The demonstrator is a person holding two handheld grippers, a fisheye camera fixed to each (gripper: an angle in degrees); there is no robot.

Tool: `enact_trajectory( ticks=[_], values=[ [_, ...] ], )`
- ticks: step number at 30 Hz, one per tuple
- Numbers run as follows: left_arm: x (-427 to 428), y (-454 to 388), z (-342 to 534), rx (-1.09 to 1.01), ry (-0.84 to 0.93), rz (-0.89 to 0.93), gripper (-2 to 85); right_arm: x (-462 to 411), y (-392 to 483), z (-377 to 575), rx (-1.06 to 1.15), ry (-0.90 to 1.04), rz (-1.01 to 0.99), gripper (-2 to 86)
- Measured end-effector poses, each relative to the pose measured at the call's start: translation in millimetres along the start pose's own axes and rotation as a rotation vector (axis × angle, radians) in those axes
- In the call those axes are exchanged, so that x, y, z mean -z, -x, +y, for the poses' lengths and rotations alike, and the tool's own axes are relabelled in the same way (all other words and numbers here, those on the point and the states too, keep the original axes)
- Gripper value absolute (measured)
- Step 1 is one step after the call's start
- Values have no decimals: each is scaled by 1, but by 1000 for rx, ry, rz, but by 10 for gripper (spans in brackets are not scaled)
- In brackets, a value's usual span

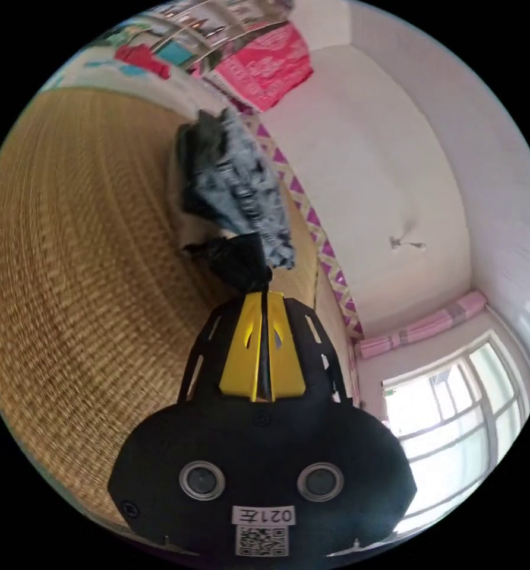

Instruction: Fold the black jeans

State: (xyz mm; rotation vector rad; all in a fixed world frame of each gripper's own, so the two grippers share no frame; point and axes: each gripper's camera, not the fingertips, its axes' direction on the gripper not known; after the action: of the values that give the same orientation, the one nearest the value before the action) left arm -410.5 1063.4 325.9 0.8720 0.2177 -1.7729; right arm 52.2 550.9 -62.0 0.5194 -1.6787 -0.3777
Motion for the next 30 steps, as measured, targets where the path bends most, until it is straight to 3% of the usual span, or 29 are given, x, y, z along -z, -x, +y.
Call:
enact_trajectory(
  ticks=[5,7,10,16,21,25,30],
  values=[
    [-9,-282,74,-501,-33,68,-9,21,-50,33,-33,-12,0,-6],
    [-48,-420,164,-785,0,87,-9,28,-64,45,-42,-16,1,-6],
    [-131,-537,281,-993,174,102,-9,42,-88,67,-71,-33,-3,-5],
    [-326,-595,461,-1187,554,-177,-9,69,-132,116,-135,-39,-19,-5],
    [-311,-685,471,-1285,376,-195,-2,87,-162,147,-166,-52,-15,-3],
    [-379,-705,498,-1334,605,-259,36,95,-185,152,-181,-85,-5,10],
    [-378,-742,477,-1325,635,-126,76,119,-249,140,-422,-199,-52,100]
  ],
)
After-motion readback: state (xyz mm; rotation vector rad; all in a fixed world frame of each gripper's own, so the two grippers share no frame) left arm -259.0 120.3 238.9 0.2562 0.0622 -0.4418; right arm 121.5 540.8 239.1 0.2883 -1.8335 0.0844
